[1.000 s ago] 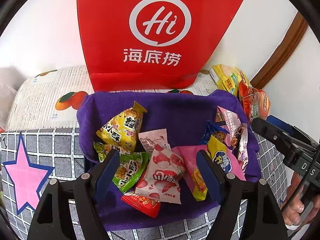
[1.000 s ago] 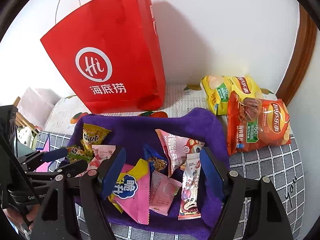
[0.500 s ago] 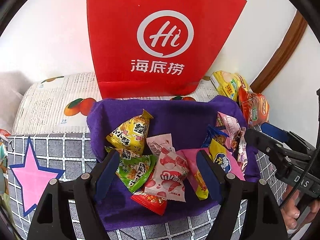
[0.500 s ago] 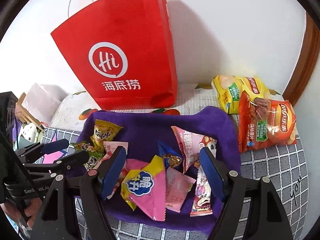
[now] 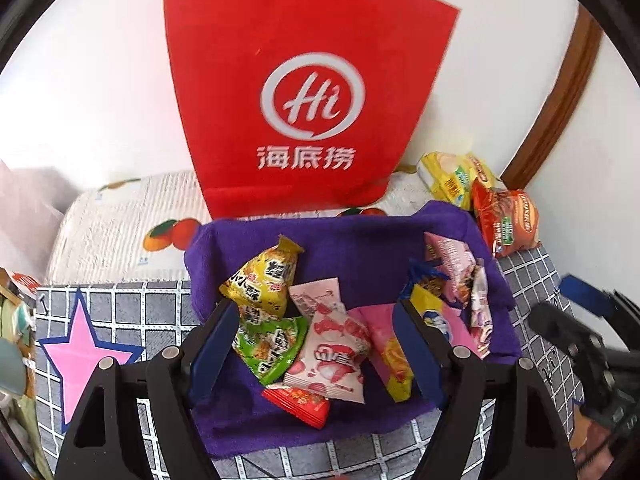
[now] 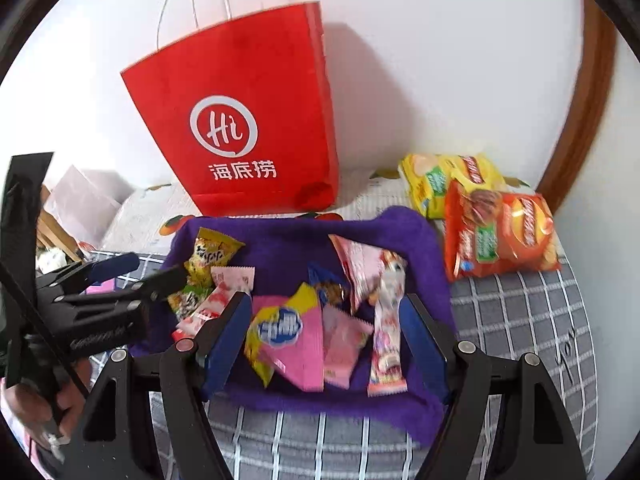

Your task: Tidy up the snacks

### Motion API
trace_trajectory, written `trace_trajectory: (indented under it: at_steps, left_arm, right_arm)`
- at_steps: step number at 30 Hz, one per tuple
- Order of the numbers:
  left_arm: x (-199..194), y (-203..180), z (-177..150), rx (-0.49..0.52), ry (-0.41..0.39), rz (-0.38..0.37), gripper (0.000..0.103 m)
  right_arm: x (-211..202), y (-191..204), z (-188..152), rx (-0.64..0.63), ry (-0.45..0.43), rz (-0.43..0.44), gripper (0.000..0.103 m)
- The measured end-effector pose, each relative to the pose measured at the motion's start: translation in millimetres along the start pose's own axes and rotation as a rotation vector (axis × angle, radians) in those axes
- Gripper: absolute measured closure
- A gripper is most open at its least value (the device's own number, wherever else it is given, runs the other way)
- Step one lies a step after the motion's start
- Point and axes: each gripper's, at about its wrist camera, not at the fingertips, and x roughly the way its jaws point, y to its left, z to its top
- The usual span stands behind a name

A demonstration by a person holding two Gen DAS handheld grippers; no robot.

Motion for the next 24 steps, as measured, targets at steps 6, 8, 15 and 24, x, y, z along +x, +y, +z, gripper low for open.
trace_trajectory:
  at_steps: [6, 8, 15, 24]
  left_arm:
    - [-34.8, -31.5, -1.8, 0.095, -0.045, 0.016, 0.025]
    - [-54.7, -33.3, -5.6, 0.062, -0.042, -0.047, 0.025]
    - [-108.1, -31.2, -52.1, 0.019, -0.095, -0.024, 0.025]
    - [-173.6, -22.0, -125.3, -0.011, -0.196, 0.078, 0.025]
  right_arm:
    - [-53.5, -0.4, -29.7, 0.003, -0.037, -0.006, 0.027]
    - [-73.0, 2.8, -39.3, -0.003, -0.063, -0.030, 0.027]
    - [-118.3, 15.6, -74.7, -0.029, -0.111, -0.075, 0.026]
    - [-155.1, 30.5, -133.5, -0.036, -0.145, -0.093, 0.024]
